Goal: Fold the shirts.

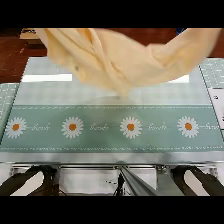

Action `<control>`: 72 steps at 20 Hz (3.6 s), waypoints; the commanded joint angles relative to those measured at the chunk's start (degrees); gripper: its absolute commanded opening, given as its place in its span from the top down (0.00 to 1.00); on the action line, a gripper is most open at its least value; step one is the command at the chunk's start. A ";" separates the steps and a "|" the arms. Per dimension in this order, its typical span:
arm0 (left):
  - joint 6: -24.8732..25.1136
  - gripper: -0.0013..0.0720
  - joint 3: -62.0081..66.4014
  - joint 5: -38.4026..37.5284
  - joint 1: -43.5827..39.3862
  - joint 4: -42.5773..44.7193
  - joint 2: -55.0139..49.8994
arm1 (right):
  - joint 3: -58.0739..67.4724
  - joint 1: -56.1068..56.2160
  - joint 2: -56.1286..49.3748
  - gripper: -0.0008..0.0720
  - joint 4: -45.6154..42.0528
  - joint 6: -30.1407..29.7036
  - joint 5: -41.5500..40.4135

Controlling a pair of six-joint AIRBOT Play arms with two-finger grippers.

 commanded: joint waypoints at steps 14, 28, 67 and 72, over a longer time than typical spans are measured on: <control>-12.37 0.96 10.34 -25.62 1.38 23.71 26.93 | 16.68 -3.32 17.22 0.95 -30.51 15.21 47.95; -3.10 0.96 -38.56 7.30 -0.15 12.87 7.08 | -0.87 7.15 -15.82 0.95 -22.21 11.21 22.03; -18.51 0.18 -86.01 36.17 -41.09 -24.70 -3.30 | -0.87 9.51 -31.74 0.95 -23.67 4.07 11.04; -18.18 0.79 -81.83 41.86 -42.53 -27.67 -9.51 | -0.85 9.51 -31.74 0.95 -23.98 4.07 11.41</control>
